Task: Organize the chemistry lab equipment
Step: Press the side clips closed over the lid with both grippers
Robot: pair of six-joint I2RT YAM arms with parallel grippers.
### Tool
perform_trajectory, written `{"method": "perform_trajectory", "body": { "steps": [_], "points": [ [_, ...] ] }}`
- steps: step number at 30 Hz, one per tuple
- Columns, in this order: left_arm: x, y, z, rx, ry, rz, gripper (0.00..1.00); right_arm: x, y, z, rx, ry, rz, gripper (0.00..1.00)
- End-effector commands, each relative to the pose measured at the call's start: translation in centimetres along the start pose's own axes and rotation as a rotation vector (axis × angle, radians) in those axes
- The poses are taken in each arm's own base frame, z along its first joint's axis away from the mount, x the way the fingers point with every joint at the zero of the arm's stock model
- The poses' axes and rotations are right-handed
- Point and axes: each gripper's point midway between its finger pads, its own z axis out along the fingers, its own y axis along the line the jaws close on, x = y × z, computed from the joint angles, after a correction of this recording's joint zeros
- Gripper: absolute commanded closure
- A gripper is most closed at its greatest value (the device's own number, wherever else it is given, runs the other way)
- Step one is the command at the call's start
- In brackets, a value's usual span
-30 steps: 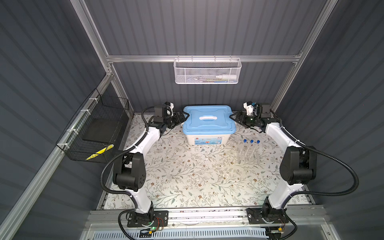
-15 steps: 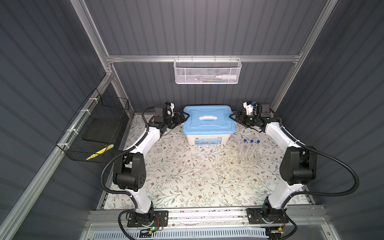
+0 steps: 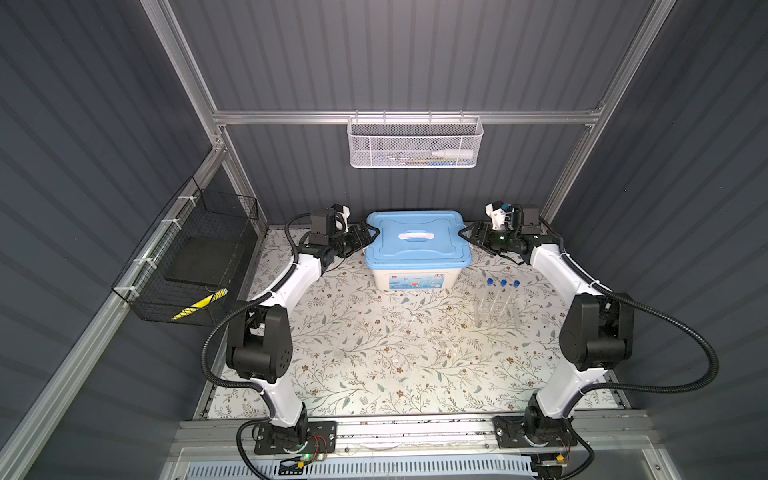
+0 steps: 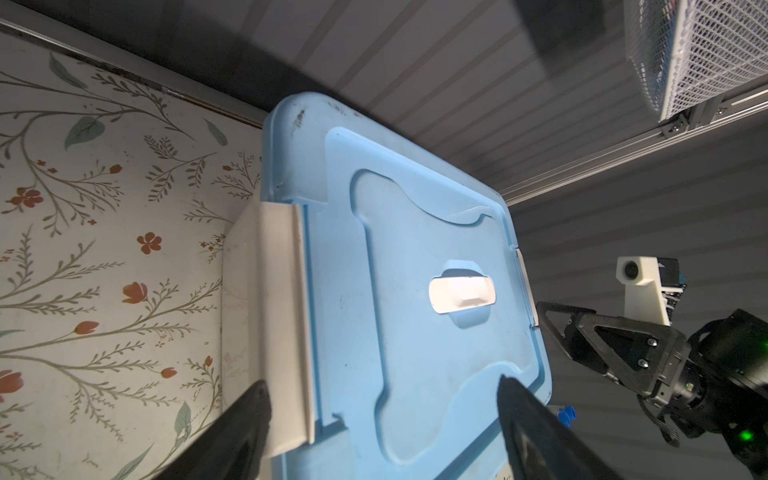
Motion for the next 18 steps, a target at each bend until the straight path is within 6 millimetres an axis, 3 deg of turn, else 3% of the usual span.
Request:
{"method": "perform_trajectory", "body": {
  "steps": [1, 18],
  "points": [
    [-0.4, -1.8, -0.5, 0.04, -0.006, 0.032, 0.15, -0.7, 1.6, -0.3, -0.041, -0.009, -0.028, 0.22],
    [0.9, -1.6, 1.5, 0.055, 0.048, 0.017, 0.2, 0.3, 2.4, 1.2, -0.067, 0.038, -0.027, 0.27]
  ]
}}
